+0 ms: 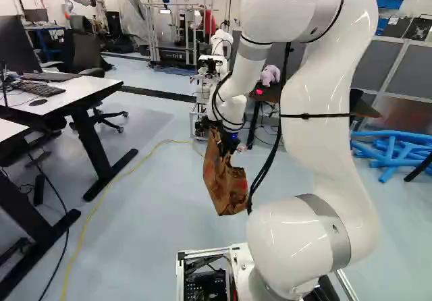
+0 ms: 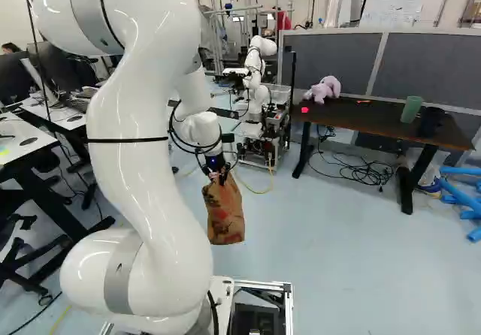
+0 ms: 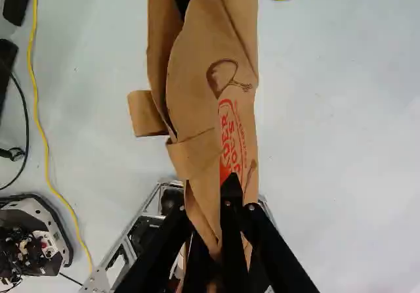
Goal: Pick up the bag on the ground and place it on the table
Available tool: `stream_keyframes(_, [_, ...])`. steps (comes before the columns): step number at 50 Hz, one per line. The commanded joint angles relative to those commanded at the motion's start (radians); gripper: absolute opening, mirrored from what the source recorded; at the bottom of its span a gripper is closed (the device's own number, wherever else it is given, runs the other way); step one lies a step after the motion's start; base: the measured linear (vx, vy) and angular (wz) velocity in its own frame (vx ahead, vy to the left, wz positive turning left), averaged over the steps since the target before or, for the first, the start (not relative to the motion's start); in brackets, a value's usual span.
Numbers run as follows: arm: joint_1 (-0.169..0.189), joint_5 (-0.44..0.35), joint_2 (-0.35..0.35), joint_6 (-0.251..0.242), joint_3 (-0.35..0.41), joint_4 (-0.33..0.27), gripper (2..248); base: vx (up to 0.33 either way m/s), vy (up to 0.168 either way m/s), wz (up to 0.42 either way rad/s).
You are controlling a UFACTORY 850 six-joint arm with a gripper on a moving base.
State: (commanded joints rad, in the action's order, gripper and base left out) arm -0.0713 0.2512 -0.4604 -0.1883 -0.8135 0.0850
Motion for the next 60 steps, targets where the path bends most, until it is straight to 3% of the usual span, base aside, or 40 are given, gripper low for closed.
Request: stream_keyframes(60, [0.008,0.223,0.184,0.0,-0.011,0.0,21,0.0,0.0,0.0])
